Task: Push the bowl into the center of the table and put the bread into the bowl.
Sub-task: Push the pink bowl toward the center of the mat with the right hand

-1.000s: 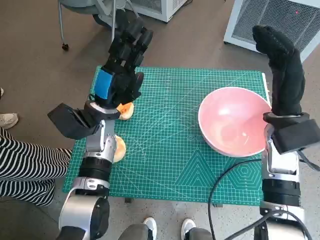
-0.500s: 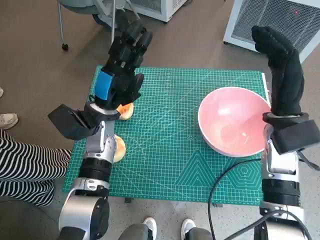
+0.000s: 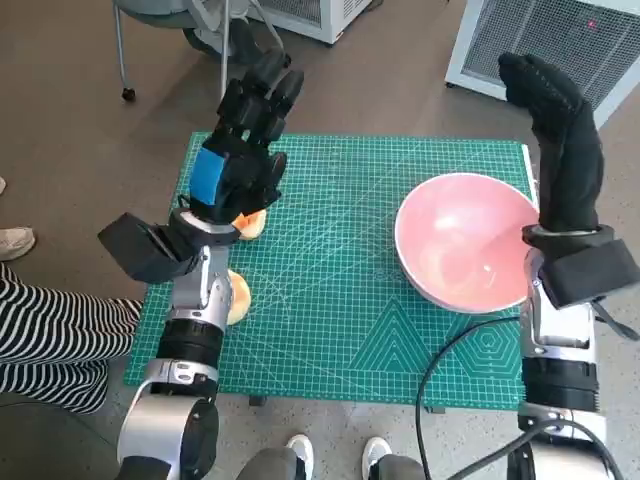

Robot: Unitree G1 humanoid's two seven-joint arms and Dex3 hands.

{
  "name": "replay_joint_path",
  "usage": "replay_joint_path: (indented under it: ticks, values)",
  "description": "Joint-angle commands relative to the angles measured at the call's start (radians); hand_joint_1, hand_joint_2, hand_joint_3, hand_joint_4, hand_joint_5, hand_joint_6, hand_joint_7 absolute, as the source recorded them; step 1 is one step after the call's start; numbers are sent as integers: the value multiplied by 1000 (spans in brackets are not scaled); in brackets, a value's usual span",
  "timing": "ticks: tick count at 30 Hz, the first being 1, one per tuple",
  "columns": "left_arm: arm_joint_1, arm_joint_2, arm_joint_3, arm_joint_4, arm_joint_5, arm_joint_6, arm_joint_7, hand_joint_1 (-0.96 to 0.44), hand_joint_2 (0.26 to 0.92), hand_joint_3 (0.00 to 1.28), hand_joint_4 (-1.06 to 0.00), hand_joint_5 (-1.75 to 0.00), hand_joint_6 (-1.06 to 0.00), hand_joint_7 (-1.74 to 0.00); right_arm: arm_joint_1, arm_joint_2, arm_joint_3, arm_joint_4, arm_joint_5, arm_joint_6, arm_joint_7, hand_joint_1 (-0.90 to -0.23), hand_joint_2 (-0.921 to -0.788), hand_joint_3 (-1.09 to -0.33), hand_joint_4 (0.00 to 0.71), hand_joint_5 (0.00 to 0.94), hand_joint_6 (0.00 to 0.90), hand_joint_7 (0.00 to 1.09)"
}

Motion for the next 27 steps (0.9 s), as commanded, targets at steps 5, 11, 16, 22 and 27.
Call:
replay_joint_path:
  ticks: [5, 11, 16, 22, 27]
  values:
    - [10, 15, -2, -17, 7, 0, 2, -655, 921, 436, 1, -227, 1, -363, 31, -10, -8, -2, 9, -2, 12, -705, -921, -745, 151, 0, -1, 452]
    - [15, 22, 3, -15, 0, -1, -5, -662, 921, 434, 0, -223, 1, -359, 77, -71, -72, 19, 9, -61, -8, -710, -921, -741, 153, 1, -1, 455]
    - [16, 30, 8, -7, -6, -5, -11, -669, 921, 429, -4, -219, 1, -360, 108, -109, -138, 62, -5, -102, -66, -706, -921, -772, 148, 0, -1, 442]
    - [7, 38, 20, 19, -7, -15, -17, -676, 921, 421, -10, -211, 1, -357, 104, -158, -197, 206, 0, -139, -121, -699, -921, -801, 143, 0, -1, 438]
    - [-2, 39, 28, 34, -11, -15, -20, -679, 921, 419, -15, -203, 1, -359, 82, -185, -223, 333, 14, -142, -147, -711, -921, -817, 138, 0, -1, 433]
